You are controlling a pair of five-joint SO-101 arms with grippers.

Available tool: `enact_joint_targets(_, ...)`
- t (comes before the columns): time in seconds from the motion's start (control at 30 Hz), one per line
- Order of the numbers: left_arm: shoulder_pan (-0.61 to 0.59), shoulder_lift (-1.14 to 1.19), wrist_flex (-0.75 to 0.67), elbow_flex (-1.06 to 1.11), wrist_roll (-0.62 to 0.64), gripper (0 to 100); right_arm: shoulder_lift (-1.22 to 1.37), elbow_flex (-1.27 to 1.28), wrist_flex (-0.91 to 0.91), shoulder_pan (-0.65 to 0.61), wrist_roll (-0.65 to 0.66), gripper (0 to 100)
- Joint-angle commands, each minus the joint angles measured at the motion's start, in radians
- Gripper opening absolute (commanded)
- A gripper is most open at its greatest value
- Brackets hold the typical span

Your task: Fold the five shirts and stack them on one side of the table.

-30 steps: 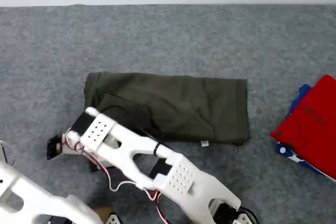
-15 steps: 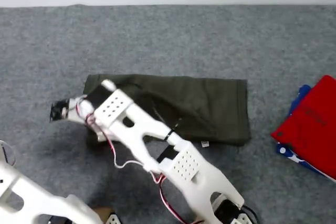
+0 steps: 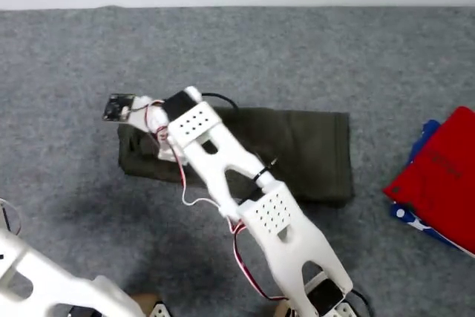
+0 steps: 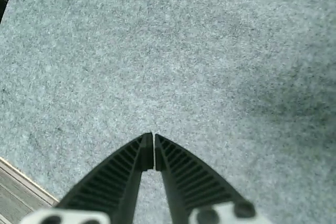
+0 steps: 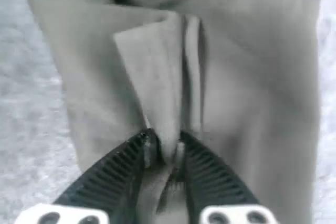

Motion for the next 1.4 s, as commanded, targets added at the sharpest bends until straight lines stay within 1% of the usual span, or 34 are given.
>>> enact_joint_targets(0.0, 0.002, -0.021, -0.015, -0.004, -0.011, 2, -0.004, -0.06, -0.013, 0.061, -0.107, 16.2)
enact_joint_targets(0.07, 0.002, -0.021, -0.014, -0.004, -0.011, 2, -0.002, -0.06, -0.013, 0.087, -0.138, 17.5)
enact_joint_targets(0.17, 0.002, -0.021, -0.014, -0.004, -0.011, 2, -0.007, -0.068, -0.008, 0.11, -0.143, 17.3)
enact_joint_targets(0.27, 0.002, -0.021, -0.014, -0.004, -0.011, 2, -0.005, -0.15, 0.036, 0.113, -0.143, 17.3)
enact_joint_targets(0.47, 0.002, -0.021, -0.014, -0.004, -0.011, 2, -0.005, -0.397, 0.145, 0.07, -0.144, 17.3)
enact_joint_targets(0.57, 0.002, -0.021, -0.014, -0.004, -0.011, 2, 0.005, -0.48, 0.179, 0.038, -0.144, 17.3)
enact_joint_targets(0.67, 0.002, -0.021, -0.014, -0.004, -0.011, 2, 0.007, -0.454, 0.173, 0.025, -0.141, 17.2)
enact_joint_targets(0.77, 0.002, -0.026, -0.011, -0.004, -0.011, 2, 0.007, -0.359, 0.163, 0.03, -0.144, 16.7)
enact_joint_targets(0.83, 0.002, -0.028, 0.008, -0.005, -0.011, 2, 0.007, -0.288, 0.163, 0.027, -0.146, 13.3)
enact_joint_targets(1.0, 0.003, -0.028, 0.021, -0.005, -0.008, 2, 0.007, -0.163, 0.165, -0.013, -0.146, 0.6)
enact_joint_targets(1.17, 0.003, -0.028, 0.021, -0.005, -0.008, 2, 0.005, -0.091, 0.18, -0.028, -0.146, 1.7)
enact_joint_targets(1.3, 0.003, -0.028, 0.034, -0.005, -0.008, 2, -0.021, -0.123, 0.265, -0.035, -0.146, 0.9)
enact_joint_targets(1.37, 0.003, -0.028, 0.048, -0.007, -0.008, 2, -0.05, -0.14, 0.271, -0.027, -0.146, 0.9)
